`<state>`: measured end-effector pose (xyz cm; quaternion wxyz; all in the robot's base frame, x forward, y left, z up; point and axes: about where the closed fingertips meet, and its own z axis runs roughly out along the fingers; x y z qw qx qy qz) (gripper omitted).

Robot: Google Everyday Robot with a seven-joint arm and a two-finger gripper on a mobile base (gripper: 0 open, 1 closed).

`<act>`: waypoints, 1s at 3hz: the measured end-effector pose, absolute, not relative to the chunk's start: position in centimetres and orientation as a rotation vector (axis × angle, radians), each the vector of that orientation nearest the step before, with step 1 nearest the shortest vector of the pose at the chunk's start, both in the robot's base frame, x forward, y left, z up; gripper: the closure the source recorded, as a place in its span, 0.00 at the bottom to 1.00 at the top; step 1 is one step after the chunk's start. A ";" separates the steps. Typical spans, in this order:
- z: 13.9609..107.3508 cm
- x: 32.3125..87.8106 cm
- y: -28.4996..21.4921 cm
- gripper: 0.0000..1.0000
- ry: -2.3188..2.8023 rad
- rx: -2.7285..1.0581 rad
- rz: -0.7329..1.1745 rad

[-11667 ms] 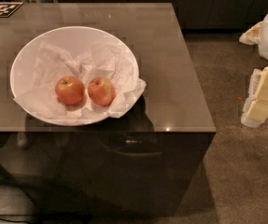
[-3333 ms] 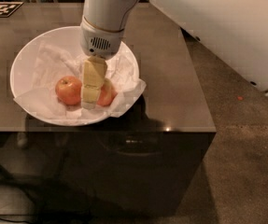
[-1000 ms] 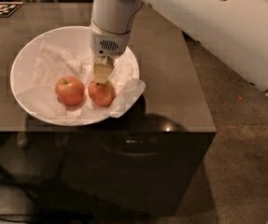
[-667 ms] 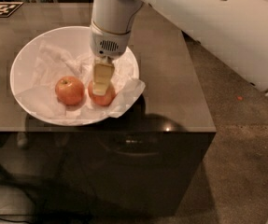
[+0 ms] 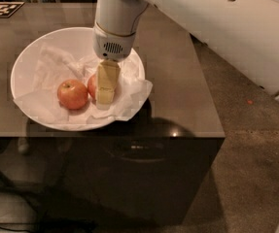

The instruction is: Pick apple from white bowl

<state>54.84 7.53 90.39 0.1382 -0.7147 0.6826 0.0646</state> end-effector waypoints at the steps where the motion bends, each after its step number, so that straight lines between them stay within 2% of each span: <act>1: 90.4 54.8 7.5 0.00 1.974 -2.067 0.187; 2: 90.4 54.8 7.5 0.18 1.974 -2.067 0.187; 3: 90.4 54.8 7.5 0.41 1.974 -2.067 0.187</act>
Offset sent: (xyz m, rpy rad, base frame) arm 0.0000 0.0000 0.0000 0.0000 0.0000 0.0000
